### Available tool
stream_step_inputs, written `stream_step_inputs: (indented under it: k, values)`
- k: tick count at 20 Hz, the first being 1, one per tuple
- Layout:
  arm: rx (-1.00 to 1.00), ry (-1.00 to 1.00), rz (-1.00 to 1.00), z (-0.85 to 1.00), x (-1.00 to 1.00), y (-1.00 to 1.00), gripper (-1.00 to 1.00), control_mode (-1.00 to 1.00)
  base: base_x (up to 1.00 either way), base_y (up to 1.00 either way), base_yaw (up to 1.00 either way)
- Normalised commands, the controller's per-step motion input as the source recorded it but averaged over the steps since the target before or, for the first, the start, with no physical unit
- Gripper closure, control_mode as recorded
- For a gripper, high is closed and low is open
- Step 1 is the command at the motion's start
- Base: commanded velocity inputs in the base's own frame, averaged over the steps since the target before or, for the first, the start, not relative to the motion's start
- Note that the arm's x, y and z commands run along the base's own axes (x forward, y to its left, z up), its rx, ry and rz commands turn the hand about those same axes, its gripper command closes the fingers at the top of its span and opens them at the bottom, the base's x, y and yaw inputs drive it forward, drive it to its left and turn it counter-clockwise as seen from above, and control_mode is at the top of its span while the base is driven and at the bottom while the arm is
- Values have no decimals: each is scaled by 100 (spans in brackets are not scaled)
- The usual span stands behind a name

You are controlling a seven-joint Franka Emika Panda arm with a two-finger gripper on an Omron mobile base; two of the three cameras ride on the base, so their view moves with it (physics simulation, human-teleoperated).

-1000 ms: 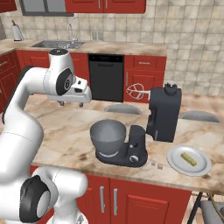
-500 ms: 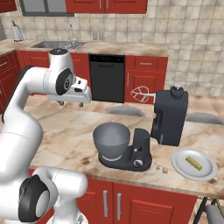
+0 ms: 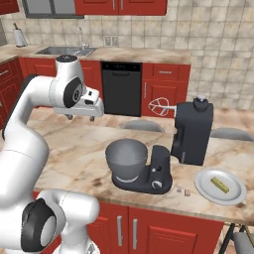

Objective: Add butter and sugar cubes to the stand mixer bowl and then turn on the stand mixer to begin making frosting.

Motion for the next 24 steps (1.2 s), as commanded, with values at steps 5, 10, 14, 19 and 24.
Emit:
stream_step_inputs:
  k: [5,10,14,19,24]
  values:
    - [0,0,0,0,0,0,-100,100,-6,0,0]
    - [0,4,-4,-53,-55,10,-100,-100,0,0,0]
    - [3,1,-10,-58,-77,-5,-100,-100,0,0,0]
    - [6,-3,-4,-13,-73,-62,-100,-100,0,0,0]
    - [4,-7,-1,0,-60,-87,-100,-100,0,0,0]
